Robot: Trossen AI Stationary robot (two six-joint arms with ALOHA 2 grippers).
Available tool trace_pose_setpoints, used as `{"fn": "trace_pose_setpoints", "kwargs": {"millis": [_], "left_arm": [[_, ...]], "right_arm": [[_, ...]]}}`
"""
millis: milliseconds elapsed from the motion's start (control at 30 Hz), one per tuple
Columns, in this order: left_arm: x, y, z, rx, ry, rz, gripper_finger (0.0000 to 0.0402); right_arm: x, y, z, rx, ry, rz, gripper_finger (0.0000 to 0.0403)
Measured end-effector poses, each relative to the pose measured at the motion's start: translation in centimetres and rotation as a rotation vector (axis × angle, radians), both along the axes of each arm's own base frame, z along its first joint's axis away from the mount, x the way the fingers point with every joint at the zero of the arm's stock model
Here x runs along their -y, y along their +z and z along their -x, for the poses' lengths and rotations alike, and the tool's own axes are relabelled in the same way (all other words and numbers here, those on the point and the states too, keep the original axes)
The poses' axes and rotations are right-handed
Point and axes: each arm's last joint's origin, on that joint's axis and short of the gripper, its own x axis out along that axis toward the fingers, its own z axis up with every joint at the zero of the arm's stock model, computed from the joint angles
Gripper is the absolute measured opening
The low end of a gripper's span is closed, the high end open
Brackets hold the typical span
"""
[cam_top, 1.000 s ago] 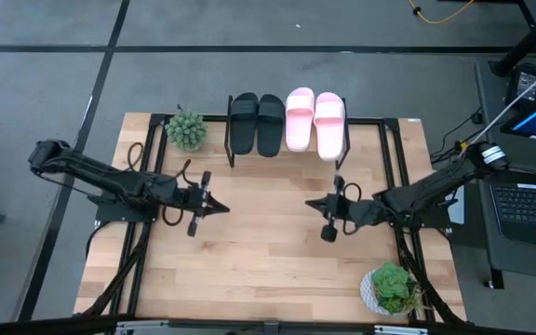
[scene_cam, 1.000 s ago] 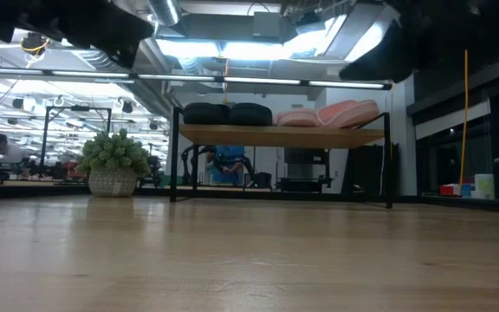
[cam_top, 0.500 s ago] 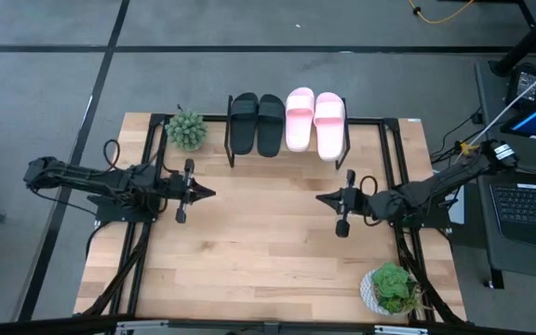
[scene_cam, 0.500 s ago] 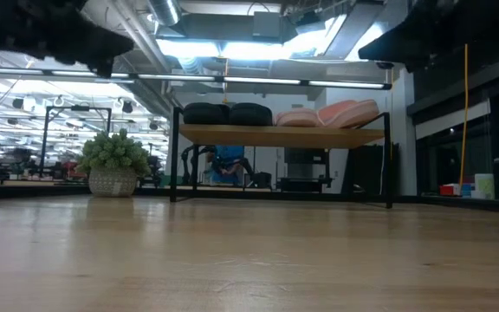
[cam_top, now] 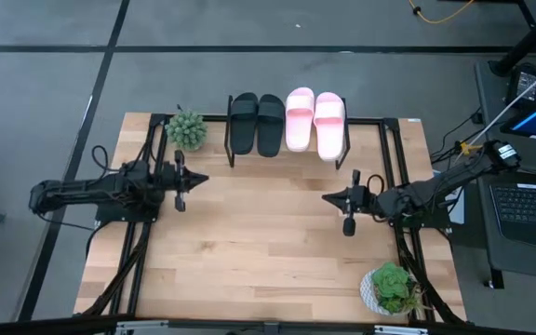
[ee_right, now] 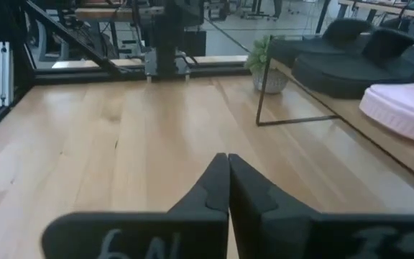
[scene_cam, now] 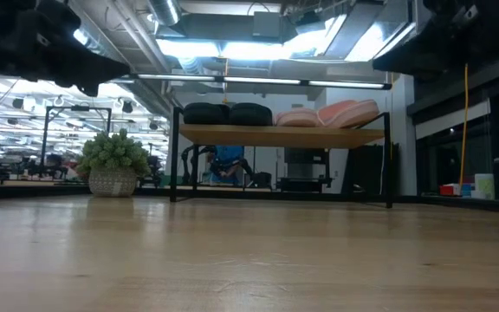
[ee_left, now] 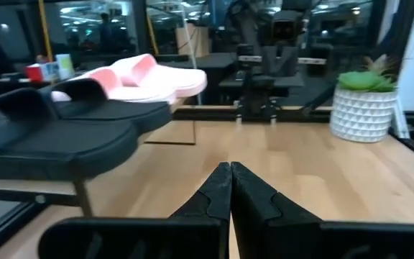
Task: Pick and place slides into the shelf
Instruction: Return to Home Position
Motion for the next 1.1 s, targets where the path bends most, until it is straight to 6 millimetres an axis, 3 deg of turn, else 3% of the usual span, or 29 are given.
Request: {"fn": "trace_pose_setpoints", "kwargs": {"millis": [333, 533, 1100], "left_arm": [[-1.2, -0.2, 0.3, -0.006, 0.072, 0.015, 0.0], [-1.9, -1.7, 0.3, 0.006, 0.142, 0.015, 0.0], [-3.2, -2.9, 1.0, -0.115, 0.31, 0.026, 0.0]], "right_arm": [[0.0, -0.1, 0.3, 0.035, 0.041, 0.046, 0.0002], [0.3, 0.9, 1.0, 0.08, 0.05, 0.051, 0.0002], [1.9, 1.7, 4.9, 0.075, 0.072, 0.047, 0.0002]]}}
